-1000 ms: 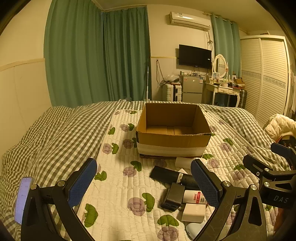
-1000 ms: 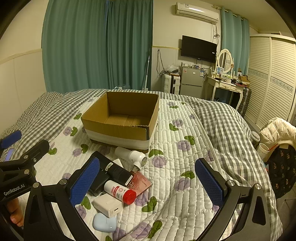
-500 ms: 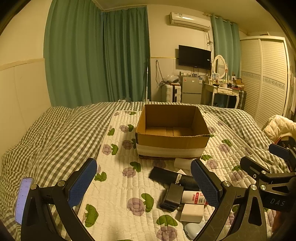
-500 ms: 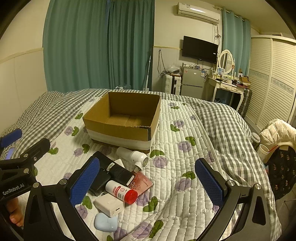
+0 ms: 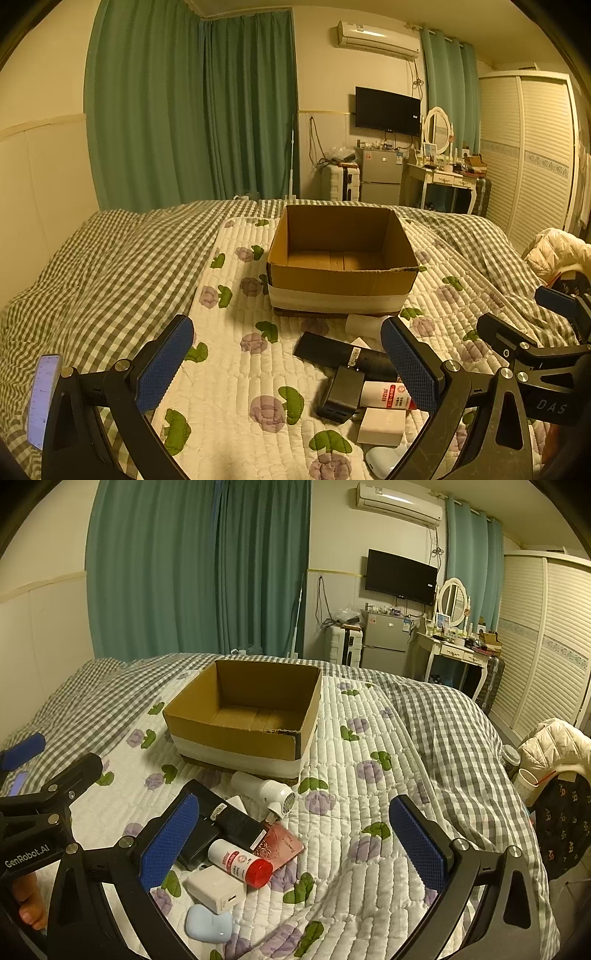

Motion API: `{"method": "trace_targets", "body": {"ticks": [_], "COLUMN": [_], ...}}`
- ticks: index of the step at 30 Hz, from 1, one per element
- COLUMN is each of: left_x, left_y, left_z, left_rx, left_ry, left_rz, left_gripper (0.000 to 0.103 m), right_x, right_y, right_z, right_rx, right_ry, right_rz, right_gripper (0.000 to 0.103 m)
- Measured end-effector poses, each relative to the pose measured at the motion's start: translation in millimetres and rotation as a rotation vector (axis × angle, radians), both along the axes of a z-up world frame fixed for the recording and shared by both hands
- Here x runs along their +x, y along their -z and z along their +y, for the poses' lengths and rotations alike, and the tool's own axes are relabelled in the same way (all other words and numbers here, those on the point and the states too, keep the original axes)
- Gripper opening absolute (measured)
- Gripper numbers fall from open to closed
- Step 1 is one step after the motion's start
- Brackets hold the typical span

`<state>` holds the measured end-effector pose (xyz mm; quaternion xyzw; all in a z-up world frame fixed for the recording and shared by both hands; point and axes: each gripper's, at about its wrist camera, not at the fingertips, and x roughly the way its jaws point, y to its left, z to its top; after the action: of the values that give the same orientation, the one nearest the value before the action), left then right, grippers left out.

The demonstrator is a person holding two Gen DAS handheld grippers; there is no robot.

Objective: Organize rigid objects

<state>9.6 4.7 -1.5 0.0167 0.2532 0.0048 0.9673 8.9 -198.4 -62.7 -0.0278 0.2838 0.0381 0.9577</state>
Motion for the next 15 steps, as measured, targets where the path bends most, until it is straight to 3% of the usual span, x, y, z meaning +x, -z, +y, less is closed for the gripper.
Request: {"method": "trace_targets", "body": {"ticks": [9, 15], "left_x": [25, 50], "left_y": [20, 65], "left_z": [-1, -13], "left_rx": [0.016, 0.061], "left_ry": [-0.009, 0.013], "left_rz": [0.053, 0.176], "left_gripper": [0.103, 0.100], "right_x": [22, 39], "right_y": [20, 46], "right_z": [1, -5], "right_rx": [-0.011, -0.001], "right_ry": [0.005, 0.016], "right_rz": [0.060, 0.145], "right_gripper": [0.103, 0.103]}}
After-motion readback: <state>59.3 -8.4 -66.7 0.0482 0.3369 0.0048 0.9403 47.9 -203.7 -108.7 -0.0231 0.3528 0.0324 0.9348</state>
